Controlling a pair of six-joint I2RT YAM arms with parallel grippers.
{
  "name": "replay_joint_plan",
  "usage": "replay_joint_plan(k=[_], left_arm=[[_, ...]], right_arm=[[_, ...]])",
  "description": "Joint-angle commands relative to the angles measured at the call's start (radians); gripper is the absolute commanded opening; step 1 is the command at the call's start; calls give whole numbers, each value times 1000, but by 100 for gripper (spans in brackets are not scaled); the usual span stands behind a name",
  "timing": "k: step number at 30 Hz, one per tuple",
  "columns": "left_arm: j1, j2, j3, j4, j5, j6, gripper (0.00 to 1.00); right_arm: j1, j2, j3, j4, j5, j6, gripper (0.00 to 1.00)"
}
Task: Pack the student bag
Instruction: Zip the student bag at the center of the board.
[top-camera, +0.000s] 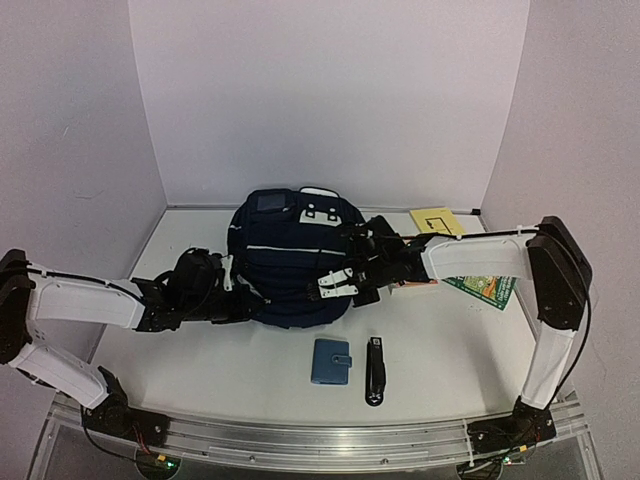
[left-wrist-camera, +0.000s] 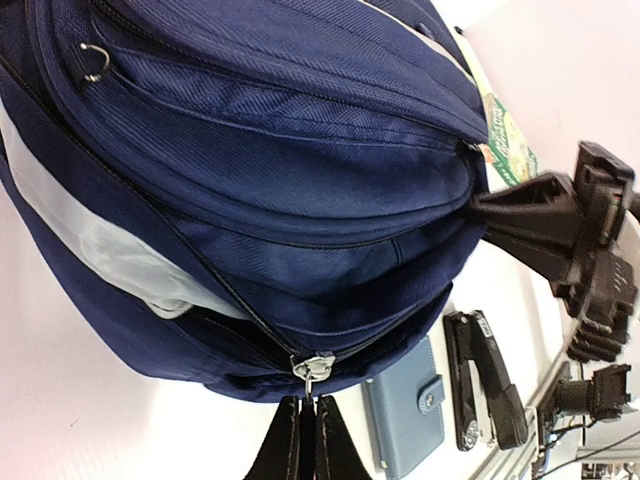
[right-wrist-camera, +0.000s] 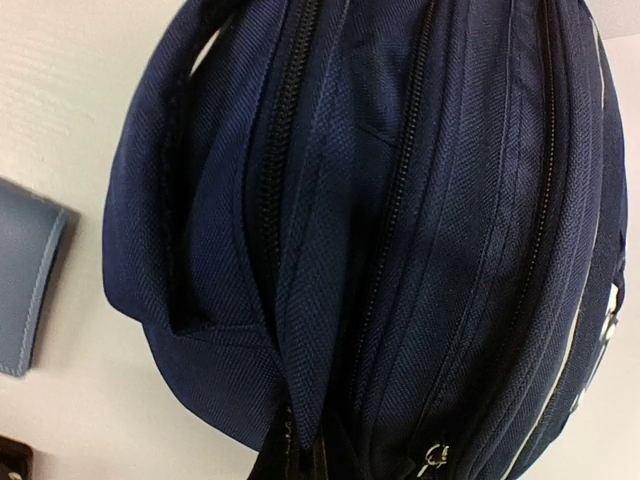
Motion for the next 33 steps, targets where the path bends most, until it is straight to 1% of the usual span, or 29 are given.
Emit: replay_joint_plan(k=[1, 2, 3, 4, 6, 8, 13, 17, 21, 24, 25, 26, 27, 28, 29, 31, 33], left_arm=[[15, 33, 21, 71, 69, 30, 0], [13, 58, 34, 100, 111, 31, 0], [7, 82, 47, 132, 147, 34, 0], [-1, 102, 57, 161, 174, 36, 0], [-13, 133, 77, 206, 214, 35, 0], [-21, 155, 93, 237, 238, 34, 0], [-38, 186, 102, 296, 274, 15, 0], [-46, 194, 103, 321, 290, 9, 0], [-46, 161, 79, 324, 272, 1, 0], [-46, 121, 57, 302, 242, 4, 0], [-46, 111, 51, 294, 233, 3, 0], [-46, 105, 47, 290, 224, 2, 0], [-46, 99, 43, 286, 215, 1, 0], [-46, 94, 41, 274, 200, -1, 0], [-45, 88, 39, 257, 178, -2, 0], [-39, 75, 33, 224, 129, -8, 0], [-25, 60, 28, 180, 80, -21, 0]], right_arm=[[-42, -56, -10, -69, 59, -34, 25], [-34, -65, -1, -82, 45, -16, 38], [-16, -74, 7, -101, 37, 6, 46], [4, -85, 10, -116, 33, 24, 52], [48, -108, 9, -132, 20, 69, 57], [83, -118, 18, -143, 12, 130, 60], [130, -71, 80, -151, 13, 213, 60], [140, -1, 132, -144, 19, 245, 54], [141, 67, 192, -138, 48, 275, 50], [139, 87, 180, -133, 64, 252, 45], [139, 88, 173, -132, 62, 249, 41], [139, 86, 162, -133, 59, 243, 33], [139, 85, 151, -133, 55, 237, 25], [140, 81, 141, -130, 58, 233, 13], [137, 73, 128, -127, 65, 226, 5], [127, 51, 95, -121, 78, 208, 0], [113, 15, 54, -119, 84, 190, 0]])
